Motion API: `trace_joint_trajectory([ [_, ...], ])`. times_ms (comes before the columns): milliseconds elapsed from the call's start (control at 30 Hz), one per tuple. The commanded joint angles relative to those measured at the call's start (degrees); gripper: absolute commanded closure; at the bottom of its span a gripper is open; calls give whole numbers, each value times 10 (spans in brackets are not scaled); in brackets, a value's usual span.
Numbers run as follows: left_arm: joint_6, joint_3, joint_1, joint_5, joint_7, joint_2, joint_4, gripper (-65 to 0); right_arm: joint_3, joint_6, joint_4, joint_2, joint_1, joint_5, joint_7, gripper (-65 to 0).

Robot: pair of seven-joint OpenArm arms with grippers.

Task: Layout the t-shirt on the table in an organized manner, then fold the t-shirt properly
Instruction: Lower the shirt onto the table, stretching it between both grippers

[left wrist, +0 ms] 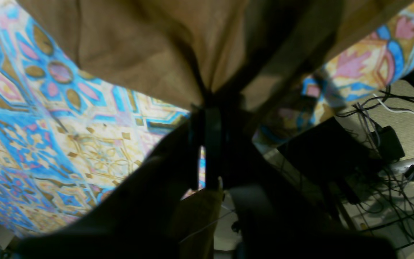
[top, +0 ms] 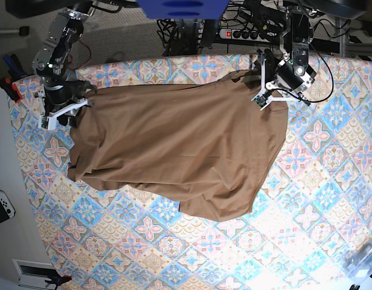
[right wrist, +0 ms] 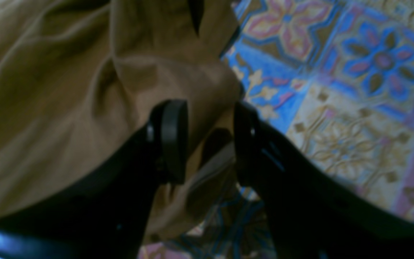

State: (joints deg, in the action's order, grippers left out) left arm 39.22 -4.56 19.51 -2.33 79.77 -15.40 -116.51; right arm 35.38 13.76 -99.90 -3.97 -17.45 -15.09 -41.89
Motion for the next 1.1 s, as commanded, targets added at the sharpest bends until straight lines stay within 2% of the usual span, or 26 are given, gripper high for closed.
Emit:
trace_joint_trajectory([
  [0, -1, -2, -2, 4, 2, -3, -10, 0, 4, 1, 6, -6, 2, -5, 11, -205],
  [67, -1, -2, -2, 4, 2, -3, -10, 0, 5, 3, 33, -6, 2, -5, 19, -205],
  [100, -1, -2, -2, 4, 2, -3, -10, 0, 11, 14, 39, -6, 2, -5, 28, -205],
  [233, -1, -2, -2, 4, 2, -3, -10, 0, 65, 84, 56, -2, 4, -6, 42, -205],
  [333, -1, -2, -2, 4, 2, -3, -10, 0, 91, 85, 82, -2, 29, -5, 42, -205],
  [567, -1, -2, -3, 4, 2, -3, -10, 0, 88, 95, 93, -3, 21, -5, 42, -205],
  [667, -1, -2, -3, 4, 2, -3, -10, 0, 87, 139, 92, 3, 15, -5, 42, -205],
  [733, -1, -2, -4, 4, 2, -3, -10, 0, 90, 170, 91, 21, 15, -5, 41, -205],
  [867, -1, -2, -4, 4, 2, -3, -10, 0, 86, 178, 74, 26, 5, -5, 40, -205],
  [1067, -2, -2, -4, 4, 2, 0, -10, 0, 55, 178, 72, 24, 5, -5, -21, -204],
])
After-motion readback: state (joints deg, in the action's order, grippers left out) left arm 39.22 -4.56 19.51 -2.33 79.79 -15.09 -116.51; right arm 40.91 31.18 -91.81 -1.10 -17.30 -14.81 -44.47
